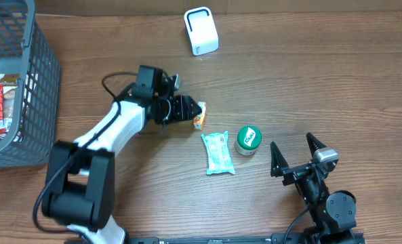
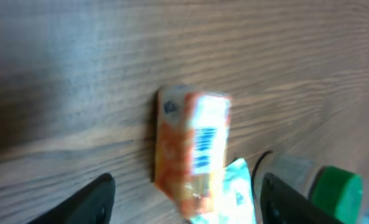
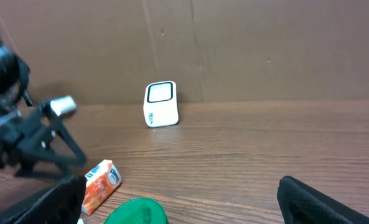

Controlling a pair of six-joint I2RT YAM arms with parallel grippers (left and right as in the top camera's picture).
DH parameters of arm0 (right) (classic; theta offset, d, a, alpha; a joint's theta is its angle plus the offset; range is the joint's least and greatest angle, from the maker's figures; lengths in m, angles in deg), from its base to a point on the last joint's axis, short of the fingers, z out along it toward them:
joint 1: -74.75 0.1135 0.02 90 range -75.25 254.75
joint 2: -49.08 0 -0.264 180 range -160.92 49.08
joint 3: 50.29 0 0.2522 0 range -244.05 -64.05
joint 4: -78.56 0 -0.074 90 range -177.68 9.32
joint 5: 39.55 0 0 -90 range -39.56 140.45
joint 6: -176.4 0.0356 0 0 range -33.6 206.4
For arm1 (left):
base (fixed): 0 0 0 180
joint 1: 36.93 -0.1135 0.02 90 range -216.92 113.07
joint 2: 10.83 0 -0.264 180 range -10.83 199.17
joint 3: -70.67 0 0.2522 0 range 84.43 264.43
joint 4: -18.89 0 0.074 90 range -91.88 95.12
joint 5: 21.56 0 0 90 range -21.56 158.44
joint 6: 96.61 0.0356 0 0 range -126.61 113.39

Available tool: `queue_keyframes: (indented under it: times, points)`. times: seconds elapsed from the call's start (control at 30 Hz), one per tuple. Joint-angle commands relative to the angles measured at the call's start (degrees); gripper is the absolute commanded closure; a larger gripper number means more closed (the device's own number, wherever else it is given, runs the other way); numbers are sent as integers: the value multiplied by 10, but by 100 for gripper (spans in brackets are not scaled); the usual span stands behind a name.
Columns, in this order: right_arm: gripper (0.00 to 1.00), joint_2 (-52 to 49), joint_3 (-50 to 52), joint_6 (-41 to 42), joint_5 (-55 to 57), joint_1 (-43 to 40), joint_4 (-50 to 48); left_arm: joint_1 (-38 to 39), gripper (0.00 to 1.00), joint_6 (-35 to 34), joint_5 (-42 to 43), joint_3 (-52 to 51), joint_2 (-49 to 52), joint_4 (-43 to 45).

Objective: Scan the item barcode

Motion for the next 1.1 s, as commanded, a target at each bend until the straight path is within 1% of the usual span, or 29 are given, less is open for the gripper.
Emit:
queue_keyframes:
  times: [0.0,0.07,0.17,0.27,0.37,0.47,0.6,0.63,0.67,0.73,0.83,0.87,0.9,0.93,0.97,1.0,1.03,1.07]
  points:
    - [0,1,6,-2,3,-3,-1,34,30,41,-90,43,-50,-21]
    - [0,1,6,-2,3,-3,-1,56,27,40,-117,46,-56,-22]
    - [0,1,6,-2,3,-3,-1,90,26,41,-167,46,-52,-18]
    - [0,1,6,-2,3,-3,-1,123,15,40,-255,46,-36,-17]
    - [0,1,6,-2,3,-3,-1,148,12,40,-311,46,-12,-12]
    - [0,1,6,-2,3,-3,-1,155,12,40,-333,46,12,-9]
    - [0,1,6,-2,3,-3,-1,154,14,38,-329,46,46,-7]
    - [0,1,6,-2,3,-3,-1,154,16,38,-329,46,53,-7]
    - [0,1,6,-2,3,-3,-1,154,23,38,-329,46,59,-7]
    - [0,1,6,-2,3,-3,-1,154,45,38,-329,46,66,-6]
    - [0,1,6,-2,3,-3,-1,154,70,38,-324,46,68,-6]
    - [0,1,6,-2,3,-3,-1,154,84,38,-323,46,68,-6]
    - [0,1,6,-2,3,-3,-1,155,93,38,-322,46,68,-7]
    - [0,1,6,-2,3,-3,-1,155,96,38,-320,46,68,-7]
    - [0,1,6,-2,3,-3,-1,155,90,38,-317,46,68,-7]
    - [0,1,6,-2,3,-3,-1,155,73,38,-313,46,68,-7]
    - [0,1,6,-2,3,-3,-1,155,49,38,-309,46,68,-7]
    - [0,1,6,-2,3,-3,-1,155,43,38,-308,46,68,-6]
